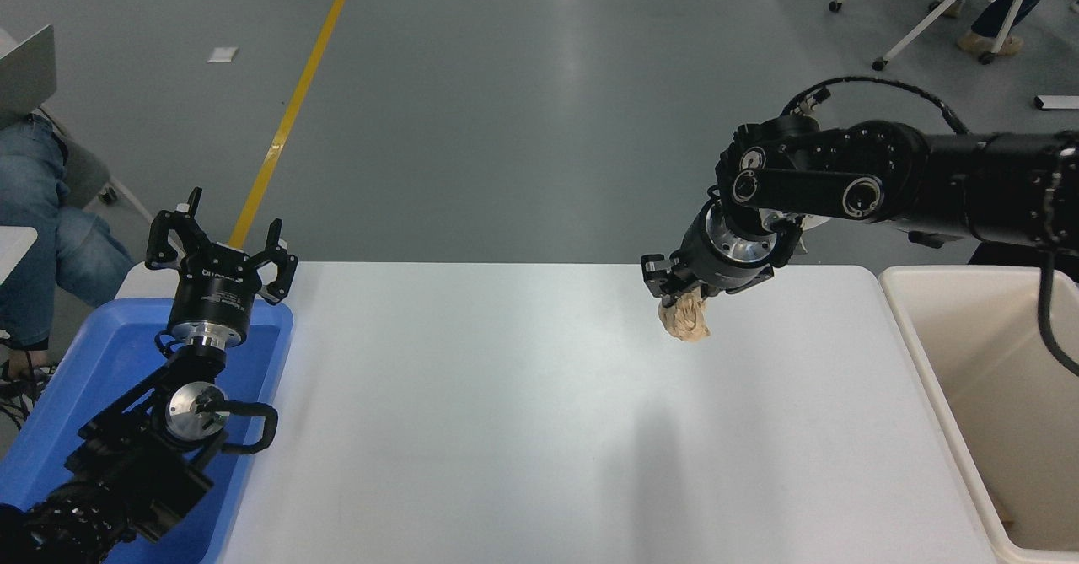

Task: Pick up paper ball place in dustbin

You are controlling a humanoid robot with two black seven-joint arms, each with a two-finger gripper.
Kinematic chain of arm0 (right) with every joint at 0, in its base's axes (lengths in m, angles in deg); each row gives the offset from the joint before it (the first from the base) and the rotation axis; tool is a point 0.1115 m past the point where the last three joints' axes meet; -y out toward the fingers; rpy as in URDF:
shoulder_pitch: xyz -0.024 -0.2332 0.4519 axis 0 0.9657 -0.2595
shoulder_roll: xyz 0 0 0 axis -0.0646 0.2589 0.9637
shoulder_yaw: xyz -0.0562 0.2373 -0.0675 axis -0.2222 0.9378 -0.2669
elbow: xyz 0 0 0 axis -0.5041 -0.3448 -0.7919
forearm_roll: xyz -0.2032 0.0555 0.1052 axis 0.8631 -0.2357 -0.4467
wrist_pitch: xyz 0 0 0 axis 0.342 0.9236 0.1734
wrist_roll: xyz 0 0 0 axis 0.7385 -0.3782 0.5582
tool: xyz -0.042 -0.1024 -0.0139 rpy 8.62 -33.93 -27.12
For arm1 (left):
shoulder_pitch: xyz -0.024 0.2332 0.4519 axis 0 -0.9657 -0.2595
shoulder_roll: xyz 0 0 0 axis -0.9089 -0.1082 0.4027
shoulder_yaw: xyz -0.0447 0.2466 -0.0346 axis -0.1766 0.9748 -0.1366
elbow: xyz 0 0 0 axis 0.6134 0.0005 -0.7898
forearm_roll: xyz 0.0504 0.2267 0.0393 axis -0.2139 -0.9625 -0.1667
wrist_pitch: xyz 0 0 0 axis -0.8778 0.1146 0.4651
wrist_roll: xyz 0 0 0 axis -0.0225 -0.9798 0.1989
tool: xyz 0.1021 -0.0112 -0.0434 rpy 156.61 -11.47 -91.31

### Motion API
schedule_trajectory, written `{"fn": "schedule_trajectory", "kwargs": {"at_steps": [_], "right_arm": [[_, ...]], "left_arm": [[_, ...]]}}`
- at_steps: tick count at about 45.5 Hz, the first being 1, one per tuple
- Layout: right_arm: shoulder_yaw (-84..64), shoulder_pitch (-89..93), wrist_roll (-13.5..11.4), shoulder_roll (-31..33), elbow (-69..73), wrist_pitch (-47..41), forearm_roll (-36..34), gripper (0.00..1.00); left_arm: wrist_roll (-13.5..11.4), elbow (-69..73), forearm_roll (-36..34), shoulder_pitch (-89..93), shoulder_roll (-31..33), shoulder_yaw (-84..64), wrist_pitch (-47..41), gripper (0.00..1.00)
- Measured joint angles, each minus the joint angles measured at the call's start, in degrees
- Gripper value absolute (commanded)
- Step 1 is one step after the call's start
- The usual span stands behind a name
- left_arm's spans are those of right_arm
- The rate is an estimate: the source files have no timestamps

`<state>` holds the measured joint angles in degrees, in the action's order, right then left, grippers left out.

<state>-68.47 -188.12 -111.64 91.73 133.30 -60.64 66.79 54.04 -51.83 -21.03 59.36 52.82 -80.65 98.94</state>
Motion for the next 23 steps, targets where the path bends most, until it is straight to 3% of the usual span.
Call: {"fn": "schedule_trajectory", "kwargs": {"at_steps": [23], "right_arm": [[-0.1,-11.4,-0.1,12.2,4.2,-2.4,-1.0,0.0]], "left_arm": [[0.0,0.0,0.0,0.0,0.0,0.0,0.0,0.99]]}}
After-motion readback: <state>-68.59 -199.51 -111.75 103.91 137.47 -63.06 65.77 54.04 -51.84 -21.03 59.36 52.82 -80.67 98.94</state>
